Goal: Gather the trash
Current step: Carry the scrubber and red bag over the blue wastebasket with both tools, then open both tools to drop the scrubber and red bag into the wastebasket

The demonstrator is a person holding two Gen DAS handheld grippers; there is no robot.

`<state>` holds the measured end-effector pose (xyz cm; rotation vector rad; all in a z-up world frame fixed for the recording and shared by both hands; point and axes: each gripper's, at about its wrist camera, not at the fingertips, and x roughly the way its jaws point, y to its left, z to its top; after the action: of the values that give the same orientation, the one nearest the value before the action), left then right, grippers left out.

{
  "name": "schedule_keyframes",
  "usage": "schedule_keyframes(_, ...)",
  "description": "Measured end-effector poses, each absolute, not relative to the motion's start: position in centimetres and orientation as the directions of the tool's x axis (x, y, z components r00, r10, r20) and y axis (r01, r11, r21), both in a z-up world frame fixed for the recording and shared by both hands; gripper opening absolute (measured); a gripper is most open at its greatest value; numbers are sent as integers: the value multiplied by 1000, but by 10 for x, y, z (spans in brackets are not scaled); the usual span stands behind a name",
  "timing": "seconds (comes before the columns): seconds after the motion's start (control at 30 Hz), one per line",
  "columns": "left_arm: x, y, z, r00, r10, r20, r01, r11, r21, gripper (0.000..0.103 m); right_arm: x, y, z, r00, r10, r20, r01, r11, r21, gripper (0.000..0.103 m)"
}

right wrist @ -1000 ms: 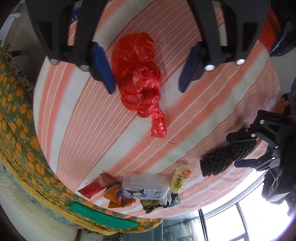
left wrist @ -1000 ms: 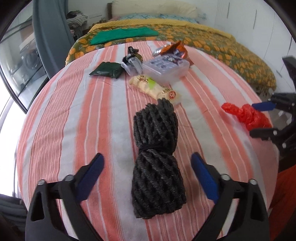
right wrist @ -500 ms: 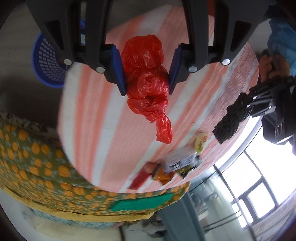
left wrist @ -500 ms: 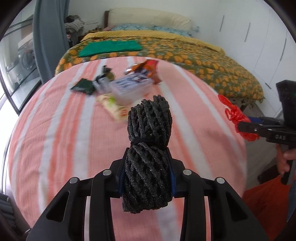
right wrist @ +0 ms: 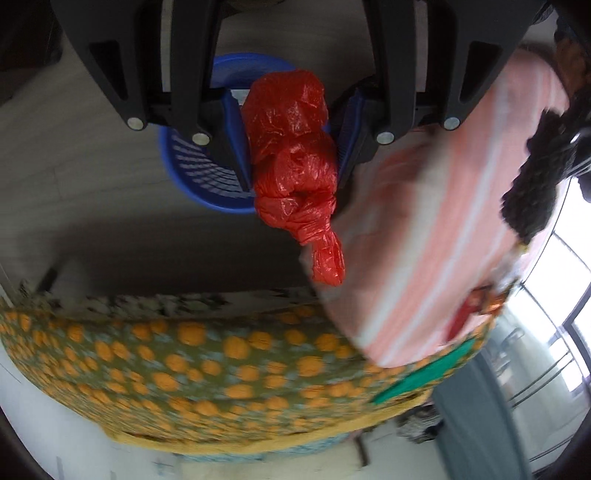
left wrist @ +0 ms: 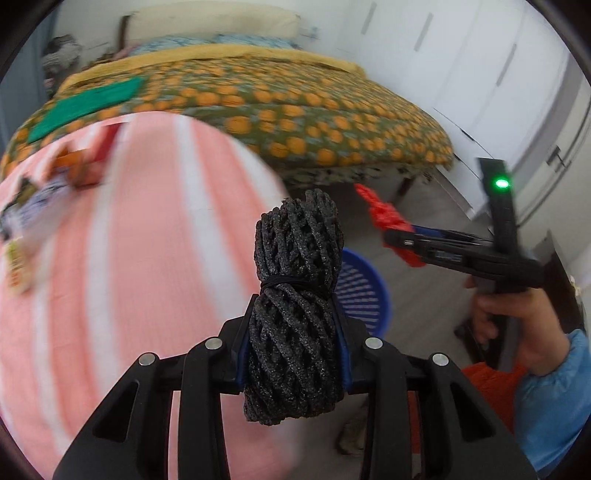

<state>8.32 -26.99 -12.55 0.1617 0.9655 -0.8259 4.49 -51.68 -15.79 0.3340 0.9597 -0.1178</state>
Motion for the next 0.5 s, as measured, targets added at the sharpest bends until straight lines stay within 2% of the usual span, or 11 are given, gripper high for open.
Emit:
schedule_keyframes(0.17, 67, -333, -145, 244, -549, -799, 722, 653, -228, 35, 28, -566, -197, 544, 78, -835, 364, 875, 319, 43)
schedule_keyframes(0.5, 71, -412, -213, 174, -515, -839, 710, 656, -256, 35, 23, -603, -212, 555, 127, -822, 409, 819, 402, 44)
